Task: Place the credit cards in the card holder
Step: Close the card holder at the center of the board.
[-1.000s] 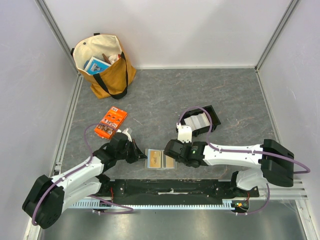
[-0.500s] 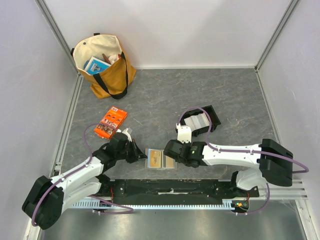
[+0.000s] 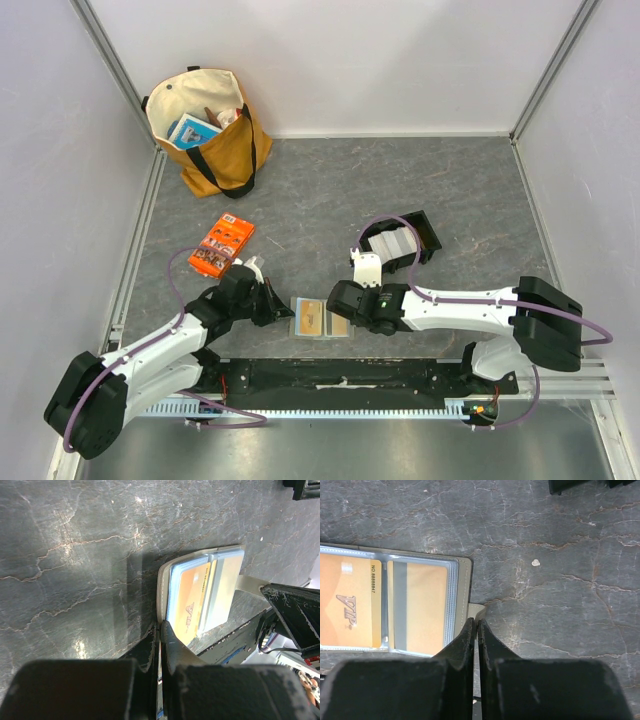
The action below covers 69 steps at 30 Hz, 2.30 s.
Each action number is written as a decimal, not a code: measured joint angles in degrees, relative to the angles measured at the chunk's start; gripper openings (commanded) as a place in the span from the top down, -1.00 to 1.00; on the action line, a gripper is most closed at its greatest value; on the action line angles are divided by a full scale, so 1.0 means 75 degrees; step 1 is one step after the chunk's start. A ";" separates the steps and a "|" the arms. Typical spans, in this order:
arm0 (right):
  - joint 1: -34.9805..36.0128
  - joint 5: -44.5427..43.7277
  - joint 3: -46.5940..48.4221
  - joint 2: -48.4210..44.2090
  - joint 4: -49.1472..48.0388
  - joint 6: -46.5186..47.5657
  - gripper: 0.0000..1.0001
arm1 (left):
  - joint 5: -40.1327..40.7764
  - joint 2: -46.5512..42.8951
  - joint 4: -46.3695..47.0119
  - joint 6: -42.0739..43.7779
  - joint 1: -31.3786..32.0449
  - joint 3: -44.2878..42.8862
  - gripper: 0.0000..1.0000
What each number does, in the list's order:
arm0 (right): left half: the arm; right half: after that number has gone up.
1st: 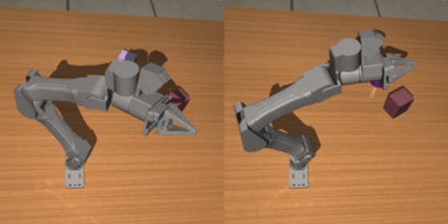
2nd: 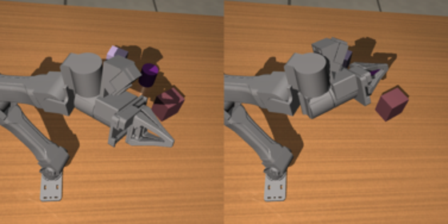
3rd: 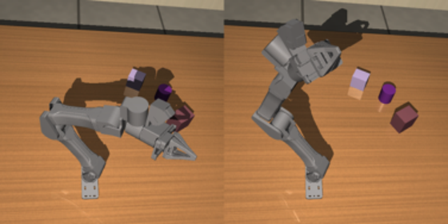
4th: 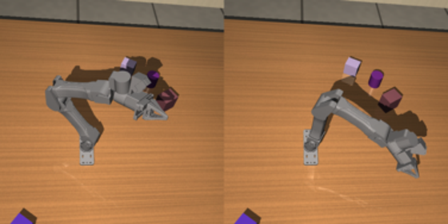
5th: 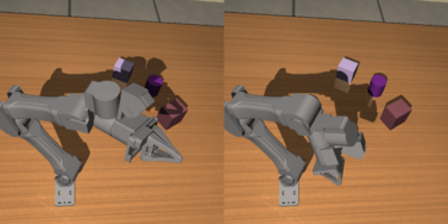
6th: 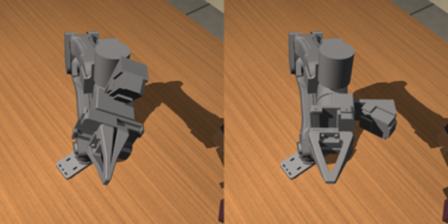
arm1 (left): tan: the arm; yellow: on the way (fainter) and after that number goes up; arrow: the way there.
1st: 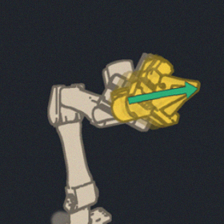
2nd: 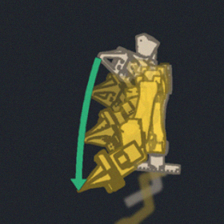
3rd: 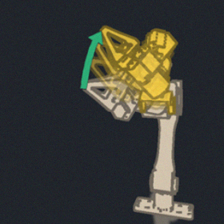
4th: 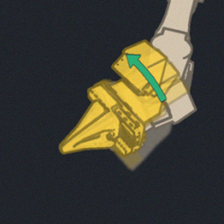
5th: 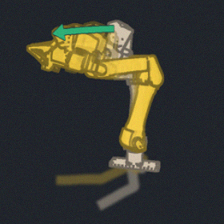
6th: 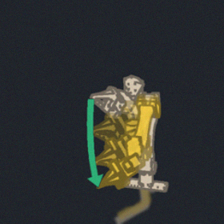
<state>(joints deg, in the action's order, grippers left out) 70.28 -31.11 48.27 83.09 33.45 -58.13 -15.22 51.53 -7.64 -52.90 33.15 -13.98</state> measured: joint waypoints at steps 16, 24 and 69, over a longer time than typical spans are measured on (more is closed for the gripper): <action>0.0000 0.0248 -0.0903 -0.0711 -0.1326 -0.0143 1.00 | -0.0411 -0.0242 -0.0248 0.0003 -0.0003 -0.0530 0.96; 0.0000 0.0446 -0.1201 -0.0778 -0.2180 -0.0370 1.00 | -0.1116 0.0376 0.0169 0.0009 0.0015 -0.0845 0.94; 0.0017 -0.0323 -0.2022 -0.2133 -0.1918 -0.1443 1.00 | -0.1612 0.4771 0.2046 -0.0003 0.1900 -0.2573 0.16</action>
<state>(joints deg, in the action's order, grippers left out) 70.41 -33.54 33.10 67.09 19.07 -68.95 -27.31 87.31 7.70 -52.93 47.40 -33.28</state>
